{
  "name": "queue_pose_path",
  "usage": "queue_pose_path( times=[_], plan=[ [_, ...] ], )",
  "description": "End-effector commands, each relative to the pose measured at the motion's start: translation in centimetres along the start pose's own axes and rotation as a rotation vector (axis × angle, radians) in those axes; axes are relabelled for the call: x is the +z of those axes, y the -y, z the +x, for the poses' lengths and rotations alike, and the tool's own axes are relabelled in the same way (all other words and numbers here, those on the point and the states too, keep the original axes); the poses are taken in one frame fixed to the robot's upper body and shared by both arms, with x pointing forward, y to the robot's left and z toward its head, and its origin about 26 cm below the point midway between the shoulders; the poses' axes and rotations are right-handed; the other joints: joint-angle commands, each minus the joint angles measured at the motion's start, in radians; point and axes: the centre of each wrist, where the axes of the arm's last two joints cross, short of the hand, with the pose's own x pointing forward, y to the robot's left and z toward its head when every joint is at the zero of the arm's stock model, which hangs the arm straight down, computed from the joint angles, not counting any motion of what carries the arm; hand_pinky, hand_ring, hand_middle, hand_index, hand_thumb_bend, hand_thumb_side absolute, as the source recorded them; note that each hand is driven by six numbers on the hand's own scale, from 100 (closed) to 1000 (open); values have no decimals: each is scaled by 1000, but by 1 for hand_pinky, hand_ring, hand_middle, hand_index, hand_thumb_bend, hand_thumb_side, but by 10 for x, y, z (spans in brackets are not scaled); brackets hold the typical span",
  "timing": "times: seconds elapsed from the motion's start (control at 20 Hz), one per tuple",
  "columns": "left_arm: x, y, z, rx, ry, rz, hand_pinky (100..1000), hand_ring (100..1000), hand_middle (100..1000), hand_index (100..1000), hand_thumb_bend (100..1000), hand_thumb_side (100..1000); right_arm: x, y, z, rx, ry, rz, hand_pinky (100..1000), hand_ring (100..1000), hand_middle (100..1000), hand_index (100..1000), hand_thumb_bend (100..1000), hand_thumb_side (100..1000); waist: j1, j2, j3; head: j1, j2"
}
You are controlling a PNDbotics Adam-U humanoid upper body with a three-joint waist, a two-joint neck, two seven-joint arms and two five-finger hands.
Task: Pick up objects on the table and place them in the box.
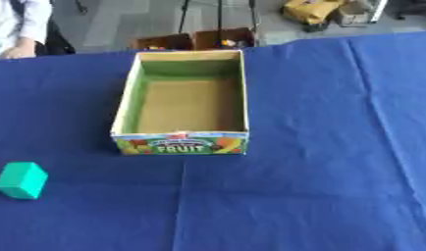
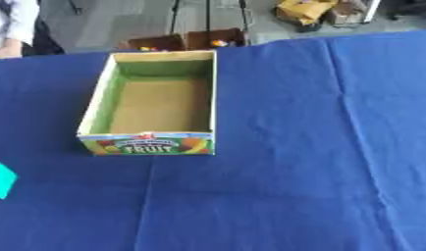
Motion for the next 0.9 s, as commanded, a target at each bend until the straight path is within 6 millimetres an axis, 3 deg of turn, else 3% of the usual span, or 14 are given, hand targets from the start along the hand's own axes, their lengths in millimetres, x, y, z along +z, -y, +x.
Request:
queue_pose_path(
  times=[0.05, 0.5, 0.9],
  plan=[
    [-10, -15, 4, -76, 28, -71, 702, 737, 806, 955, 133, 950, -8, 2, 4, -1, 37, 11, 649, 663, 517, 688, 100, 865, -1, -25, 0, 5, -1],
    [-17, -44, 5, -301, -35, -233, 727, 761, 827, 979, 139, 925, -8, 1, 5, -4, 37, 22, 647, 662, 518, 687, 100, 872, 2, -37, 0, 3, 0],
    [-24, -63, 5, -517, -121, -395, 762, 803, 859, 1000, 138, 908, -9, 1, 5, -8, 43, 30, 646, 662, 518, 687, 100, 880, 0, -37, -5, 37, -6]
  ],
)
